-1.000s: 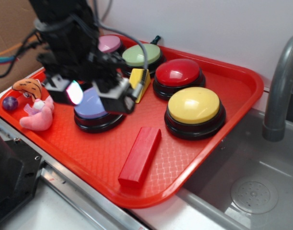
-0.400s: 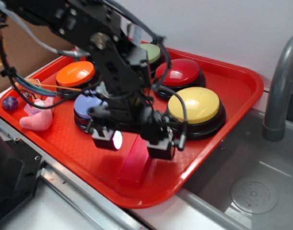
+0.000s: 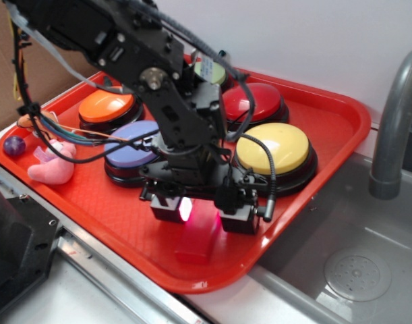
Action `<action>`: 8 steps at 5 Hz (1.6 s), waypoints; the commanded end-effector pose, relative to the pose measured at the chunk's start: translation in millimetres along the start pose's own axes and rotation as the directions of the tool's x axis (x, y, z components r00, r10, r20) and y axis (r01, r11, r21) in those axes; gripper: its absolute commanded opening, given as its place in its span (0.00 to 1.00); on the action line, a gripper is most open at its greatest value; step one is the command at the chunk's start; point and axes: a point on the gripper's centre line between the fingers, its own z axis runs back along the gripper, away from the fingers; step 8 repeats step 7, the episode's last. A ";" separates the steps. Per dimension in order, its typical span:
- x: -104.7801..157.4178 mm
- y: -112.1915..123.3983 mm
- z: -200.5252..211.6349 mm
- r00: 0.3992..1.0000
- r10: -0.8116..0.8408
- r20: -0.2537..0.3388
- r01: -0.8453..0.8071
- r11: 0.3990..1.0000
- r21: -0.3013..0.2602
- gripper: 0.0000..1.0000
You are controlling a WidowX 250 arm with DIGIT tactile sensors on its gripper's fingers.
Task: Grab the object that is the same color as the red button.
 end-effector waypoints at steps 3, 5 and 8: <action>46.0 24.8 65.1 0.929 -0.367 -0.044 0.367 0.930 0.001 0.00; 105.5 53.5 119.8 0.871 -0.489 -0.055 0.491 0.871 0.023 0.00; 134.8 82.3 138.1 0.877 -0.478 -0.046 0.480 0.876 0.045 0.00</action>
